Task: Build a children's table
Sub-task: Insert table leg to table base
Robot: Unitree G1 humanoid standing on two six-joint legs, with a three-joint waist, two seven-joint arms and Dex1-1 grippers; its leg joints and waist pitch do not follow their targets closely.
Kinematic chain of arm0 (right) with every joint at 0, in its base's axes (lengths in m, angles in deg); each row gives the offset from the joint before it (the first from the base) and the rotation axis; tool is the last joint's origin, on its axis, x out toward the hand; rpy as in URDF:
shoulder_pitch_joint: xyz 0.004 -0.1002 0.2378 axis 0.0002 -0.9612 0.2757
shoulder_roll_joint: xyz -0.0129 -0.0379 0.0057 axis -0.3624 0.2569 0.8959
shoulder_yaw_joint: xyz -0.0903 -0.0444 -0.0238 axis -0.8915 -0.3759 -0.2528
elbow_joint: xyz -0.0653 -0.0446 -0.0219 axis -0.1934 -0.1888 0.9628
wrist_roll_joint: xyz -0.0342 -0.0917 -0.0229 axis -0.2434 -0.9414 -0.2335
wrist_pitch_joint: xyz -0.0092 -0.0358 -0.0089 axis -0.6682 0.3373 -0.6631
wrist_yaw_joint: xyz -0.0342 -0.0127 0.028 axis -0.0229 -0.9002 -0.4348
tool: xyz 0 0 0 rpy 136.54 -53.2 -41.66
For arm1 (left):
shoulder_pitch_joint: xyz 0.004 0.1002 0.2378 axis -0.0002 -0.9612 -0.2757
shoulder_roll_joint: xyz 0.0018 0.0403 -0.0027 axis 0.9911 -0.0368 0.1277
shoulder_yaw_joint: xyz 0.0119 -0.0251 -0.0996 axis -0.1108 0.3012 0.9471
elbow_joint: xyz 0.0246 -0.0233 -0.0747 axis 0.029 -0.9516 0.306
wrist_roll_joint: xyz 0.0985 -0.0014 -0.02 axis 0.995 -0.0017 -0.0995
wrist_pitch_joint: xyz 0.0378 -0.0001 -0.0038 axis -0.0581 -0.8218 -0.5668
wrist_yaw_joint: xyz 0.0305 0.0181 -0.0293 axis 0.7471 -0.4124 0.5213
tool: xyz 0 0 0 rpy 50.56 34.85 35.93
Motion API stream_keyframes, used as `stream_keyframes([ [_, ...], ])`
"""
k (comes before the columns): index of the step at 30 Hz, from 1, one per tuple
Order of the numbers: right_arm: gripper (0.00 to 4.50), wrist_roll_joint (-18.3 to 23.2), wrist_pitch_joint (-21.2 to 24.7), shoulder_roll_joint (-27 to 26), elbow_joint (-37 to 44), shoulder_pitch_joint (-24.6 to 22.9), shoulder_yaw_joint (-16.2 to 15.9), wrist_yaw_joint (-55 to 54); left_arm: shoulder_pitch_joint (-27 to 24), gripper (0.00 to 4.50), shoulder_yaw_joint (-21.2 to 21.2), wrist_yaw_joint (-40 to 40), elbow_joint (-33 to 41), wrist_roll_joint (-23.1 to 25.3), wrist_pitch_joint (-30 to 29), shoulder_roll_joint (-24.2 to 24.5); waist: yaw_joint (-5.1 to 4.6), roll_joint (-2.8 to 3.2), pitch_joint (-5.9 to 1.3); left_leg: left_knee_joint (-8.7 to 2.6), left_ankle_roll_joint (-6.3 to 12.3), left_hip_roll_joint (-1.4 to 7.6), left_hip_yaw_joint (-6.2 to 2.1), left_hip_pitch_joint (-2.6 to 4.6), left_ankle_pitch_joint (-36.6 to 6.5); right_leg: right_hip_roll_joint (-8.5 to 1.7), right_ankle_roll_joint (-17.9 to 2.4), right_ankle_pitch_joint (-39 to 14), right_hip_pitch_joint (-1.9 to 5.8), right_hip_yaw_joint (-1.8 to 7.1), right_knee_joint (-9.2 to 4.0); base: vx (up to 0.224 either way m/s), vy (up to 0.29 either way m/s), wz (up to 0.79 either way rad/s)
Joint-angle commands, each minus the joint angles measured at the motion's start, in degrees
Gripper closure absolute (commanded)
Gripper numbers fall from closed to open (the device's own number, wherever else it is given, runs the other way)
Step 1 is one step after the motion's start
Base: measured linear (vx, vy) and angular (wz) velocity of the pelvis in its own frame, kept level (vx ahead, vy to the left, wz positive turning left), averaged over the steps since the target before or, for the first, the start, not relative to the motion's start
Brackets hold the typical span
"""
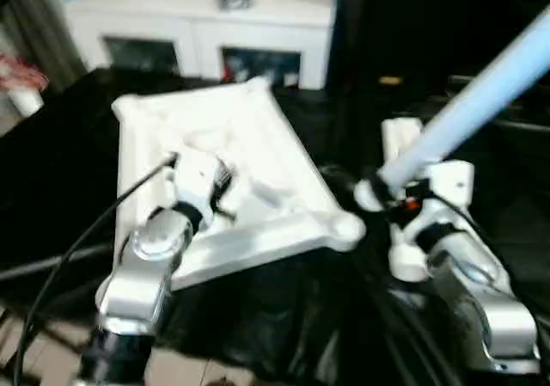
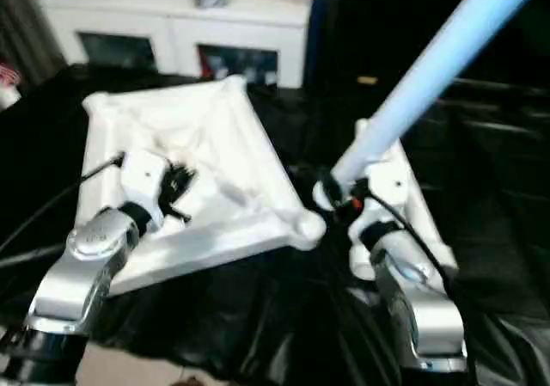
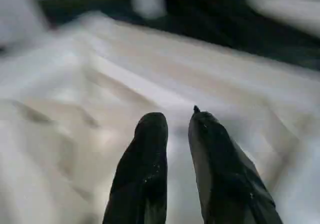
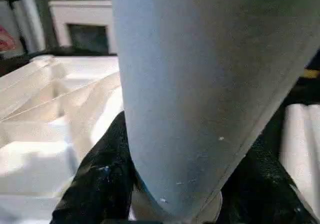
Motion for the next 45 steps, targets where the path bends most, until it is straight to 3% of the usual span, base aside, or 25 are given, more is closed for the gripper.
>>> stream_keyframes([
  [1,2.61,0.6,1.3,0.6,-0.2,1.3,0.9,0.1,2.0,3.53,-2.7,-5.6,-1.3,-1.7,-1.1,0.5,-0.19,0.15,-2.95,-4.51,1.81,4.44,-0.69,0.99,0.9,-3.91,-11.3,7.9,2.60,2.08,-3.79,0.000,0.000,0.00],
  [2,2.61,0.9,1.8,0.5,-0.3,1.5,1.3,0.0,2.7,3.53,-3.3,-7.3,-2.1,-2.3,-1.0,0.8,-0.23,0.18,-2.80,-4.79,1.52,4.59,-0.60,0.98,-1.5,-3.99,-11.7,5.8,2.56,2.08,-3.93,0.000,0.000,0.00],
  [3,2.61,1.7,2.8,0.5,-0.5,2.0,2.2,0.0,4.6,3.53,-4.7,-10.6,-4.4,-3.0,0.5,1.0,-0.30,0.18,-2.43,-5.51,0.82,4.92,-0.27,1.28,-8.6,-4.43,-11.8,-1.4,2.34,2.24,-4.69,-0.079,0.048,0.08],
  [6,2.61,2.3,3.9,1.1,-0.4,2.2,2.5,0.2,8.2,3.53,-6.4,-15.2,-8.4,-3.9,2.1,0.5,-0.49,0.44,-2.18,-6.22,-0.31,5.23,0.21,1.32,-12.7,-4.81,-10.8,-7.4,2.33,2.29,-5.57,-0.040,0.016,0.02],
  [8,2.61,2.9,4.9,1.4,-0.2,2.2,2.8,0.2,10.4,3.53,-6.4,-17.1,-10.9,-5.1,0.6,-0.8,-0.76,0.17,-1.67,-6.61,-1.37,5.16,0.52,1.37,-15.7,-5.05,-9.7,-12.2,2.27,2.58,-6.19,-0.026,0.007,0.00],
  [10,2.61,4.2,6.0,1.6,0.3,2.1,3.0,1.0,13.2,3.53,-7.2,-19.1,-14.9,-5.1,0.5,-1.8,-0.74,0.12,-1.91,-6.62,-1.83,5.17,0.57,1.38,-15.5,-5.52,-8.3,-15.7,2.47,2.82,-6.54,-0.026,0.004,-0.01],
  [11,2.61,4.3,6.1,1.7,0.4,2.1,3.1,1.0,13.5,3.53,-7.4,-19.2,-15.4,-5.0,0.5,-1.8,-0.76,0.14,-1.97,-6.51,-1.50,5.05,0.83,1.37,-13.9,-5.33,-8.0,-14.7,2.30,2.95,-6.74,0.000,0.000,0.00],
  [12,2.61,4.3,6.4,1.8,0.6,2.1,3.1,1.1,14.2,3.82,-8.1,-19.7,-16.6,-4.4,0.8,-1.8,-0.72,-0.02,-2.10,-6.50,-1.32,5.14,0.77,1.20,-12.8,-5.40,-8.0,-13.5,2.54,2.96,-6.56,0.000,0.000,0.00],
  [13,2.61,4.0,6.8,2.1,0.8,2.1,3.0,0.9,15.1,3.82,-9.1,-20.2,-18.1,-3.5,1.2,-1.6,-0.70,0.32,-2.27,-6.40,-1.00,5.10,0.78,0.78,-10.2,-5.38,-8.0,-10.9,2.82,2.90,-6.25,0.000,0.000,0.00],
  [14,2.61,3.9,7.1,2.2,0.9,2.1,3.1,0.8,15.6,3.90,-9.6,-20.7,-19.0,-3.2,1.2,-1.5,-0.75,0.08,-2.37,-6.24,-0.62,5.12,0.94,0.67,-8.6,-5.32,-8.0,-9.4,2.86,2.84,-6.23,0.000,0.000,0.00],
  [15,2.61,3.7,7.5,2.4,1.1,2.0,3.4,0.5,16.4,3.95,-10.4,-21.4,-20.1,-2.9,0.9,-1.4,-0.72,0.60,-2.49,-6.02,-0.48,5.03,1.16,0.83,-7.7,-5.16,-8.2,-8.4,2.68,2.85,-6.36,0.000,0.000,0.00],
  [17,2.61,3.8,7.8,2.5,1.2,2.0,3.6,0.2,17.0,4.22,-10.7,-22.0,-21.1,-3.0,0.8,-1.5,-0.57,0.32,-2.73,-5.87,-0.10,4.99,1.23,0.87,-6.2,-5.09,-8.8,-5.7,2.89,2.85,-6.05,0.000,0.000,0.00],
  [18,2.61,3.8,8.1,2.9,1.5,1.9,3.8,0.0,17.7,4.30,-11.4,-22.8,-22.5,-2.5,1.4,-1.5,-0.49,0.35,-2.94,-5.62,0.66,4.85,1.39,0.54,-3.6,-4.87,-9.7,-0.6,3.00,2.75,-5.62,0.000,0.000,0.00],
  [21,2.61,3.9,8.5,3.3,1.7,1.5,3.8,0.0,18.1,4.33,-11.9,-22.4,-24.4,-1.4,2.5,-1.6,-0.49,0.54,-3.14,-5.35,1.64,4.94,1.38,0.24,-1.5,-4.77,-10.6,3.8,3.08,2.53,-5.16,0.000,0.000,0.00],
  [26,2.61,3.5,9.1,3.8,1.9,1.2,3.5,0.0,17.9,4.00,-12.4,-24.8,-25.4,-2.5,1.6,-1.3,-0.61,0.60,-2.69,-5.75,1.65,5.31,1.42,0.50,-5.5,-4.98,-11.7,-1.7,2.73,2.53,-5.73,0.000,0.000,0.00],
  [28,2.61,3.3,9.0,3.9,1.7,1.3,3.3,0.0,17.6,3.96,-12.8,-24.8,-25.7,-2.1,2.3,-1.1,-0.69,0.54,-2.53,-5.95,1.17,5.35,1.45,0.55,-7.2,-4.97,-11.5,-4.3,2.66,2.60,-5.97,0.000,0.000,0.00],
  [30,2.61,3.2,9.0,4.0,1.4,1.4,3.0,0.0,17.6,3.65,-12.6,-23.8,-27.0,-1.1,4.0,-1.4,-0.70,0.54,-2.41,-6.07,0.89,5.34,1.41,0.50,-8.1,-4.99,-10.9,-5.9,2.62,2.68,-6.20,0.000,0.000,0.00],
  [31,2.61,3.2,9.0,4.0,1.3,1.5,2.9,0.1,17.6,3.59,-12.6,-23.7,-27.3,-1.0,4.2,-1.5,-0.76,0.06,-2.40,-6.09,0.91,5.34,1.49,0.50,-8.1,-5.00,-10.8,-6.2,2.68,2.71,-6.27,0.000,0.000,0.00],
  [33,2.61,3.1,9.1,4.0,1.2,1.5,2.8,0.2,17.6,3.63,-12.6,-23.7,-27.5,-1.1,4.2,-1.7,-0.70,0.31,-2.38,-6.17,0.77,5.41,1.40,0.46,-7.8,-5.11,-10.3,-7.0,2.57,2.73,-6.26,0.000,0.000,0.00],
  [45,2.61,2.9,9.2,4.1,1.1,1.4,2.5,0.6,17.5,3.63,-10.3,-25.5,-28.2,-4.6,2.7,-3.7,-0.74,0.39,-2.45,-6.21,0.94,5.51,1.40,0.45,-6.8,-5.15,-10.9,-4.2,2.51,2.71,-6.08,0.000,0.000,0.00],
])
